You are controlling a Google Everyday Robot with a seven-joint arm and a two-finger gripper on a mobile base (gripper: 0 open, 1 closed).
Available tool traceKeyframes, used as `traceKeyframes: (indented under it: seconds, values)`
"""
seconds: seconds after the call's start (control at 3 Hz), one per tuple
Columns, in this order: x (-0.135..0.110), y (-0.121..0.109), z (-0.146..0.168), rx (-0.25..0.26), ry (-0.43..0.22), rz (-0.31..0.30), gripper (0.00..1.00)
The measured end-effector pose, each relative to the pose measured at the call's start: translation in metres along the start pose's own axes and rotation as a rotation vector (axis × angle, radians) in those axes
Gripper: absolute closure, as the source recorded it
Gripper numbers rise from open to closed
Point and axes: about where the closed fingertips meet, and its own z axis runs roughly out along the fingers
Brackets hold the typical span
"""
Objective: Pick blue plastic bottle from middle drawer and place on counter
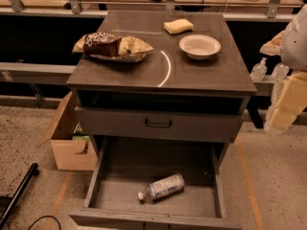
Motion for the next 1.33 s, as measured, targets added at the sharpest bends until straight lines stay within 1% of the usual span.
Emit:
traceKeyframes:
  seconds: [0.33, 0.67, 1.0, 1.33]
  values:
    - [0.0, 0.0, 0.0, 0.0, 0.0, 0.0, 0.0]
    - [0.001, -0.001, 0.004, 0.01, -0.008, -0.014, 0.0]
    - [0.006, 0.003, 0.03, 0.008, -0.055, -0.065, 0.0]
    - [0.005, 0.019, 0.088, -0.011, -0.16, -0.163, 0.0]
